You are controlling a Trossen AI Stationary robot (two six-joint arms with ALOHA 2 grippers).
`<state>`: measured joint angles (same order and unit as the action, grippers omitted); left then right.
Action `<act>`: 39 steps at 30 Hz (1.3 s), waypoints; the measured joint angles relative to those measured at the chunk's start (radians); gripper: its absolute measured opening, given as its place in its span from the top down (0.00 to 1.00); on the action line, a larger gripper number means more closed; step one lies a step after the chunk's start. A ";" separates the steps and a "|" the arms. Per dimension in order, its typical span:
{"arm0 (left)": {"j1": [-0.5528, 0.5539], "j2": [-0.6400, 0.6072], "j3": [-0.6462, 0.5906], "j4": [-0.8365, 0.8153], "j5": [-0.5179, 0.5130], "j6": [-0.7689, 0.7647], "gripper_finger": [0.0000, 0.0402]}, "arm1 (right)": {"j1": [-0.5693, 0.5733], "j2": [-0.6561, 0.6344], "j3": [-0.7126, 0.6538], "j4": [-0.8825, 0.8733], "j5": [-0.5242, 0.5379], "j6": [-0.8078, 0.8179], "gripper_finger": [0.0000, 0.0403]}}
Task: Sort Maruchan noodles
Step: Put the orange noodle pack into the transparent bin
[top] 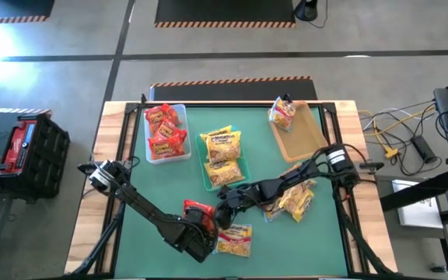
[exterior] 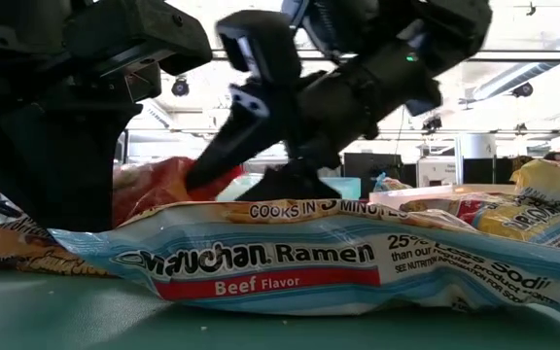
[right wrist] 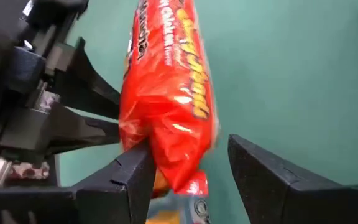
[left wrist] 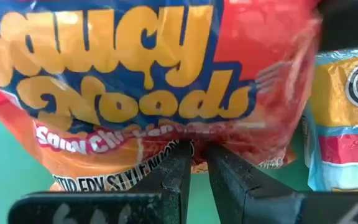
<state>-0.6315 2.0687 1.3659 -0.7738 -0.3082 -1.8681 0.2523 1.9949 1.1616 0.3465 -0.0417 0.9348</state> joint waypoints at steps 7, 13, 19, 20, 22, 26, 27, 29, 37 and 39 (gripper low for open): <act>-0.010 0.001 0.000 -0.001 -0.003 -0.001 0.91 | -0.012 0.031 0.111 -0.101 -0.040 -0.066 0.51; -0.021 0.002 0.000 -0.002 -0.009 -0.004 0.91 | -0.030 0.030 0.147 -0.164 -0.054 -0.105 0.51; -0.031 0.003 0.000 -0.002 -0.009 -0.004 0.91 | -0.039 0.021 0.170 -0.191 -0.100 -0.127 0.51; -0.033 0.003 0.000 -0.002 -0.009 -0.004 0.91 | -0.041 0.017 0.173 -0.205 -0.101 -0.136 0.51; -0.039 0.003 0.000 -0.002 -0.007 -0.004 0.91 | -0.043 0.008 0.176 -0.229 -0.102 -0.155 0.51; -0.061 0.005 -0.002 -0.001 -0.006 -0.008 0.91 | -0.055 -0.011 0.171 -0.245 -0.128 -0.174 0.51; -0.068 0.006 -0.002 0.000 -0.005 -0.010 0.91 | -0.058 -0.015 0.171 -0.246 -0.140 -0.174 0.51; -0.081 0.012 -0.002 0.004 0.011 -0.020 0.91 | -0.065 -0.022 0.171 -0.250 -0.168 -0.176 0.51; -0.112 0.040 0.002 0.005 0.017 -0.127 0.91 | -0.080 -0.023 0.177 -0.250 -0.230 -0.176 0.51; -0.112 0.040 0.002 0.004 0.010 -0.137 0.91 | -0.089 -0.023 0.177 -0.249 -0.253 -0.176 0.51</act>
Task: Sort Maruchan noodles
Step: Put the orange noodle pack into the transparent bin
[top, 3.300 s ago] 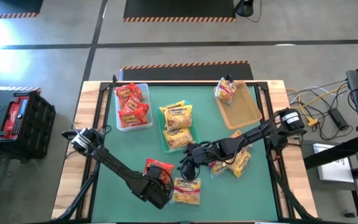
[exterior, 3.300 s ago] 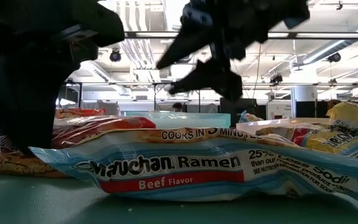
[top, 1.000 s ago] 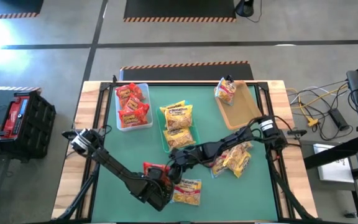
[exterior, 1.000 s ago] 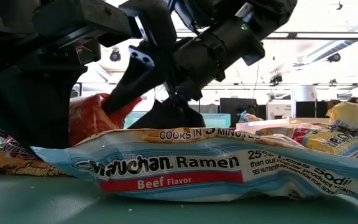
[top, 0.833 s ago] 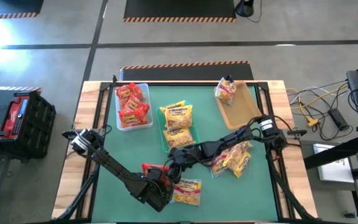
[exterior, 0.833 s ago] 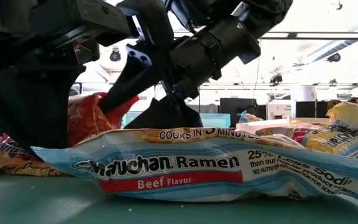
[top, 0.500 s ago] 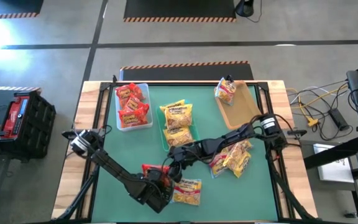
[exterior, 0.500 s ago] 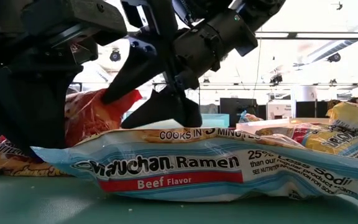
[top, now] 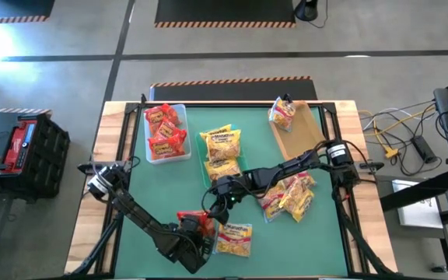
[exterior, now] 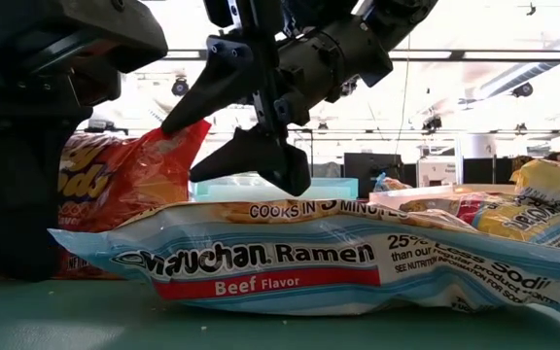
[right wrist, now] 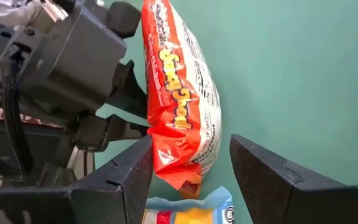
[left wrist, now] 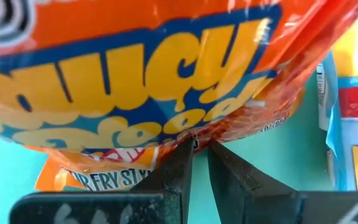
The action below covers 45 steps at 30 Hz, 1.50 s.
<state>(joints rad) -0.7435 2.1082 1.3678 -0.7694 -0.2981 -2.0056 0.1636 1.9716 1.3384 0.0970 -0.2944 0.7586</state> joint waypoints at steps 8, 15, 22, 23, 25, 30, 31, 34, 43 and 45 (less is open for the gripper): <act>-0.001 0.001 0.000 -0.002 -0.008 -0.008 0.91 | -0.022 0.005 0.000 0.004 -0.019 0.008 0.51; 0.006 0.001 0.000 -0.003 -0.007 -0.019 0.91 | -0.017 0.013 0.000 0.039 -0.020 0.020 0.51; 0.015 0.001 0.001 -0.004 0.001 -0.019 0.91 | 0.009 0.013 0.000 0.043 -0.005 0.025 0.51; 0.017 0.001 0.001 -0.004 0.001 -0.019 0.91 | 0.013 0.019 0.000 0.048 0.008 0.021 0.51; 0.020 0.001 0.001 -0.005 0.001 -0.019 0.91 | 0.019 0.028 -0.001 0.053 0.011 0.020 0.51; 0.024 0.001 0.002 -0.005 0.005 -0.019 0.91 | 0.030 0.059 -0.001 0.101 0.018 0.042 0.51; 0.025 0.001 0.002 -0.005 0.006 -0.019 0.91 | 0.033 0.062 -0.001 0.110 0.021 0.042 0.51; 0.026 0.001 0.002 -0.004 0.009 -0.020 0.91 | 0.037 0.071 -0.001 0.146 0.040 0.036 0.51; 0.027 0.001 0.005 -0.005 0.009 -0.020 0.91 | 0.037 0.078 -0.001 0.158 0.063 0.010 0.59; 0.027 0.001 0.005 -0.005 0.009 -0.020 0.91 | 0.037 0.078 -0.001 0.157 0.063 0.009 0.64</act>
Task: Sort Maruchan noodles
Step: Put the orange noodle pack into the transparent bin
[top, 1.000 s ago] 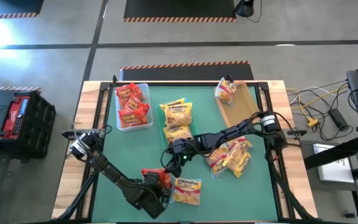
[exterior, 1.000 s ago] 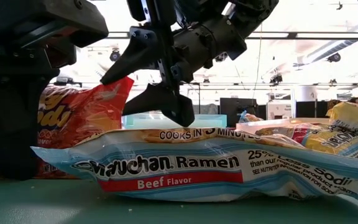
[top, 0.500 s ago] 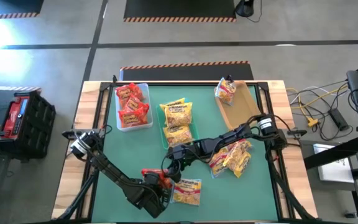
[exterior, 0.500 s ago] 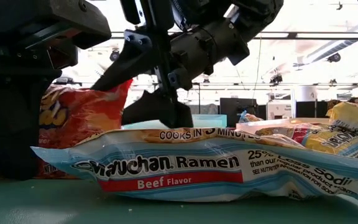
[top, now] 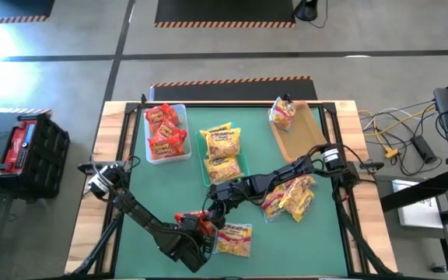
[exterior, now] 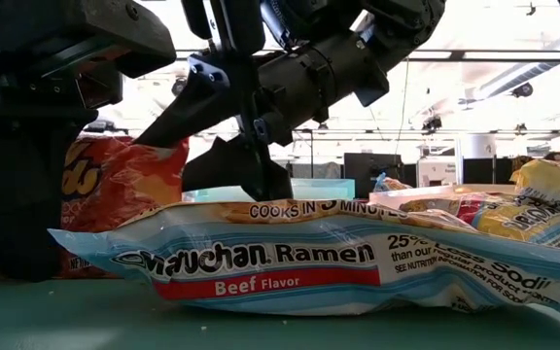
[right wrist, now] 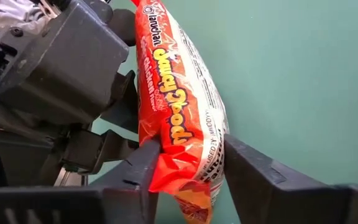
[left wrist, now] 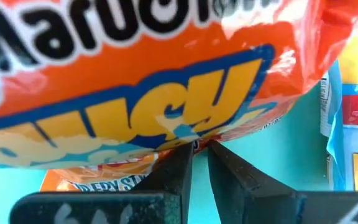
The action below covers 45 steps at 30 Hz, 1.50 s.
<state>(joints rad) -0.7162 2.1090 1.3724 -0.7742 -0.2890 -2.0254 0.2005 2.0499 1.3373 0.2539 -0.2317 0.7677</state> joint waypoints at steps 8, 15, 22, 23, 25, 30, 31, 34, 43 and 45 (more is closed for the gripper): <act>-0.033 -0.016 0.028 -0.039 -0.147 -0.094 0.91 | 0.000 0.000 0.000 -0.009 -0.002 -0.002 0.76; -0.073 -0.023 0.127 -0.215 -0.171 -0.116 0.91 | 0.000 0.000 0.000 -0.013 -0.005 0.006 0.78; -0.111 -0.024 0.226 -0.341 -0.191 -0.156 0.91 | 0.000 -0.004 0.000 -0.013 -0.011 0.009 0.78; -0.118 -0.025 0.236 -0.361 -0.192 -0.170 0.91 | 0.000 -0.004 0.000 -0.012 -0.011 0.009 0.78; -0.132 -0.026 0.250 -0.386 -0.192 -0.211 0.91 | 0.000 -0.005 0.000 -0.012 -0.012 0.020 0.78; -0.161 -0.027 0.273 -0.418 -0.165 -0.291 0.91 | -0.002 -0.023 0.000 -0.013 -0.021 0.034 0.78; -0.163 -0.027 0.280 -0.422 -0.150 -0.292 0.91 | -0.002 -0.027 0.000 -0.013 -0.023 0.035 0.78; -0.170 -0.027 0.299 -0.442 -0.135 -0.292 0.91 | -0.005 -0.036 0.014 -0.016 -0.023 0.034 0.78; -0.182 -0.028 0.327 -0.501 -0.117 -0.293 0.91 | -0.019 -0.047 0.080 -0.070 -0.023 -0.011 0.78; -0.182 -0.028 0.327 -0.502 -0.117 -0.293 0.91 | -0.021 -0.047 0.092 -0.083 -0.022 -0.027 0.78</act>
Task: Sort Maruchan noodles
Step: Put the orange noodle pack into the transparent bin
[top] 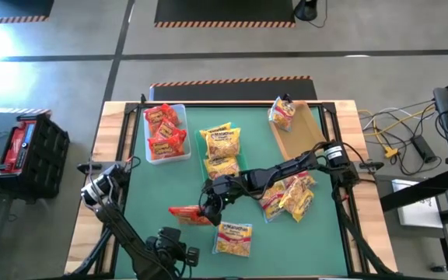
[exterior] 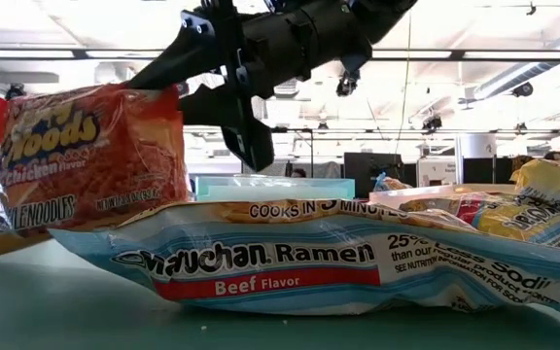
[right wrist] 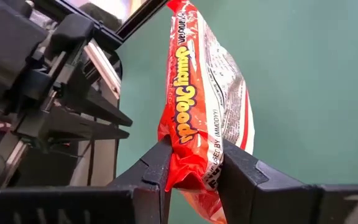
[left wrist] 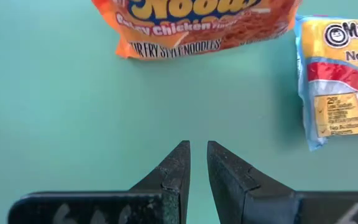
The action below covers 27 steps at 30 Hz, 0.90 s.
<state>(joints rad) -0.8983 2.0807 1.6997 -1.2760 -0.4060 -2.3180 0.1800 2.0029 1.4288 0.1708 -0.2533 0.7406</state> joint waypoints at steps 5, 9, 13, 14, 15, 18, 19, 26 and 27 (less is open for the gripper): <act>-0.006 0.000 0.000 -0.004 0.000 -0.003 0.91 | -0.012 0.000 0.026 -0.009 -0.002 -0.009 0.78; -0.009 0.000 0.000 -0.004 0.000 -0.003 0.91 | -0.038 0.000 0.052 -0.021 -0.001 -0.011 0.78; -0.013 0.000 0.000 -0.004 0.000 -0.003 0.91 | -0.066 0.000 0.078 -0.051 0.000 -0.025 0.78; -0.015 0.000 0.000 -0.004 0.000 -0.003 0.91 | -0.075 0.000 0.087 -0.056 0.000 -0.027 0.78; -0.015 0.000 0.000 -0.004 0.000 -0.003 0.91 | -0.084 0.000 0.095 -0.058 0.000 -0.027 0.78; -0.017 0.000 0.000 -0.004 -0.001 -0.006 0.91 | -0.114 0.000 0.117 -0.064 -0.001 -0.028 0.78; -0.017 0.000 0.000 -0.004 -0.001 -0.006 0.91 | -0.126 0.000 0.126 -0.067 0.000 -0.030 0.78; -0.017 0.000 0.000 -0.004 -0.003 -0.006 0.91 | -0.200 0.001 0.225 -0.119 -0.001 -0.073 0.78; -0.017 0.000 0.000 -0.004 -0.003 -0.006 0.91 | -0.212 0.001 0.240 -0.129 -0.001 -0.084 0.78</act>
<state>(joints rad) -0.9157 2.0804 1.6997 -1.2804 -0.4091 -2.3241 -0.0316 2.0037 1.6693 0.0422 -0.2547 0.6570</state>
